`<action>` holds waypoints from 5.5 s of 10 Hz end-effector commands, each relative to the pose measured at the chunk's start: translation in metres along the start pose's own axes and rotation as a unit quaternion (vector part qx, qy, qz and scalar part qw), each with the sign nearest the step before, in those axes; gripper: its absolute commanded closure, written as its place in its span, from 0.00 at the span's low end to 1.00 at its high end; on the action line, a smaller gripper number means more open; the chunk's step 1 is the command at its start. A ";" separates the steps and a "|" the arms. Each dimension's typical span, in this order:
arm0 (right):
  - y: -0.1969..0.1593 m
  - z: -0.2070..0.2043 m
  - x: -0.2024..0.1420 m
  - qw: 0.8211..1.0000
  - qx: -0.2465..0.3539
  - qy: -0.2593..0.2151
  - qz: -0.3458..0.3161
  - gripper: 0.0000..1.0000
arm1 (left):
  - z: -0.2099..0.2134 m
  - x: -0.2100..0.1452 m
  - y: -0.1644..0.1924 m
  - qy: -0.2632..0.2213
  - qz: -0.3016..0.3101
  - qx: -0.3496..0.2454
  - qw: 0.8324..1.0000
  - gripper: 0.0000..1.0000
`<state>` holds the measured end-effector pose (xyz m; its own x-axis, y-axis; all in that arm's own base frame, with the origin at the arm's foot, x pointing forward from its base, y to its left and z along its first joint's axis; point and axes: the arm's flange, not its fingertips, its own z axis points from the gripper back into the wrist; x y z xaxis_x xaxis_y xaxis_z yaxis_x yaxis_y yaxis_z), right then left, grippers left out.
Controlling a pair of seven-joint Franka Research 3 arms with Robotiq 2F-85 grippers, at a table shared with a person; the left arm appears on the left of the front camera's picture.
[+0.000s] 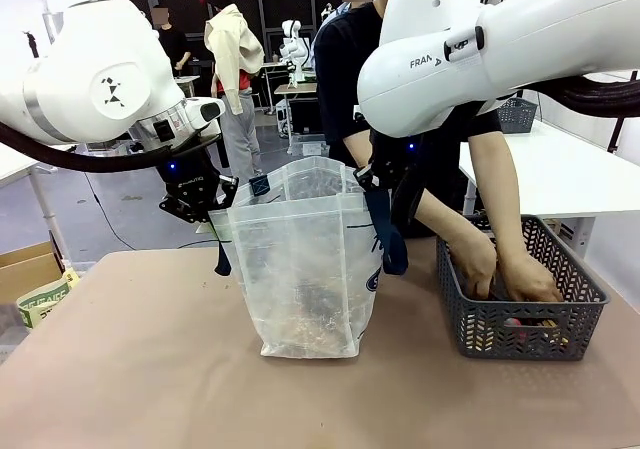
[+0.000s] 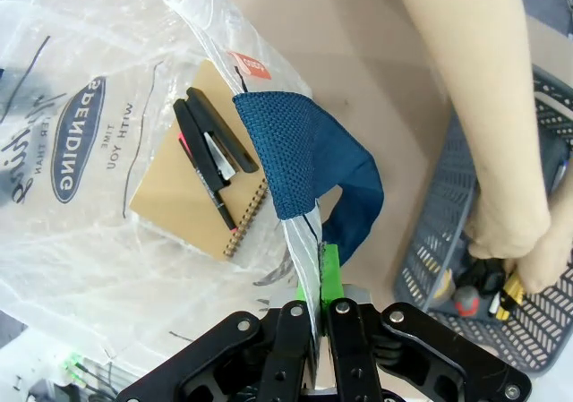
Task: Transfer purchased items from the store into the shopping bag.
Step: Move the Reusable shopping bag to the right side of the table.
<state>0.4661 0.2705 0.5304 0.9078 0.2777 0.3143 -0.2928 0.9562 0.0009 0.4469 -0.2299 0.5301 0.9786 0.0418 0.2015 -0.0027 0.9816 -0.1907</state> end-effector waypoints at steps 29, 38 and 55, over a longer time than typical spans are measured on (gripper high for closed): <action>-0.001 0.001 0.000 1.000 0.000 -0.001 -0.002 1.00 | 0.001 0.001 0.002 0.000 0.002 0.000 1.000 1.00; -0.001 0.001 0.000 1.000 0.000 -0.001 -0.002 1.00 | 0.001 0.001 0.002 0.000 0.002 0.000 1.000 1.00; -0.001 0.001 0.000 1.000 0.000 -0.001 -0.002 1.00 | 0.001 0.001 0.002 0.000 0.002 0.000 1.000 1.00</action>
<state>0.4661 0.2705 0.5304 0.9078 0.2777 0.3143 -0.2928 0.9562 0.0009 0.4470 -0.2299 0.5303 0.9785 0.0418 0.2018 -0.0025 0.9816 -0.1908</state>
